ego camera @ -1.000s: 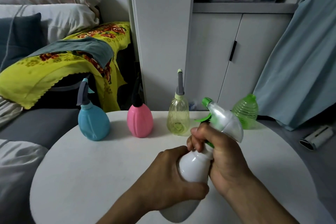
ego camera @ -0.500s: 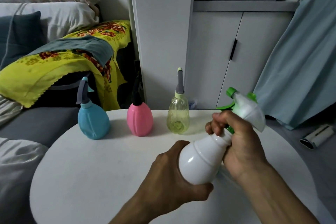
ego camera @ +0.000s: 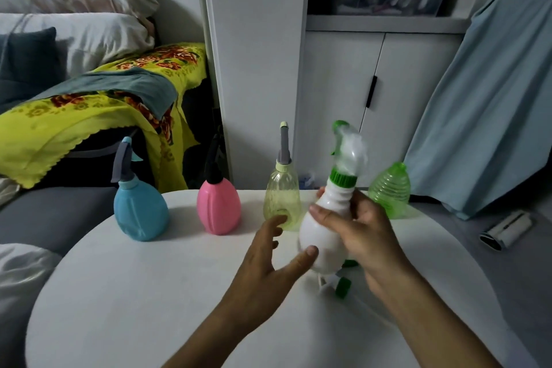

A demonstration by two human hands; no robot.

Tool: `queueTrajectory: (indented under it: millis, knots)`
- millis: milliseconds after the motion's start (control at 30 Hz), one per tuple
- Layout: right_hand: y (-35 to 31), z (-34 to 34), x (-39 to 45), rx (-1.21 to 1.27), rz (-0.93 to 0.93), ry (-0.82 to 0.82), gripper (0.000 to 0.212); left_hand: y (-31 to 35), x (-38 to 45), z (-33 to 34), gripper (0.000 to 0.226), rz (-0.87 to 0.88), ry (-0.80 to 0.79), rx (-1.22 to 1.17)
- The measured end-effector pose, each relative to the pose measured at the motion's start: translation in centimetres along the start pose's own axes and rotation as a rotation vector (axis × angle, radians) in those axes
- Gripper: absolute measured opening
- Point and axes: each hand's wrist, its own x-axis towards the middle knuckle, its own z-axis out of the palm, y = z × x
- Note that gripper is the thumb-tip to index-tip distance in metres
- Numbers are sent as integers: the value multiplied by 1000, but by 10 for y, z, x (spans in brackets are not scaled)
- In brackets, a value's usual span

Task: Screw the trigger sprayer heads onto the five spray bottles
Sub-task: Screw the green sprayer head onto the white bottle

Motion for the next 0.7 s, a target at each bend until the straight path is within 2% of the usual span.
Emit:
queueTrajectory:
  millis: [100,200,300,400,533,700]
  knots:
    - [8,-20,41,-97,-92,218,22,1,3,-1,59,-92,39,-161]
    - [22,-31,84,-184,-111,295,28,1,5,-8,50,-132,77,-266]
    - [56,-31,108,-239,-55,279,42,-1,8,-12,44,-170,95,-312]
    - [82,-34,114,-222,-1,252,39,0,12,-12,29,-239,108,-367]
    - [93,-34,116,-219,0,242,39,1,14,-8,27,-262,106,-360]
    - [97,-31,114,-271,-9,210,66,4,13,-6,22,-335,84,-382]
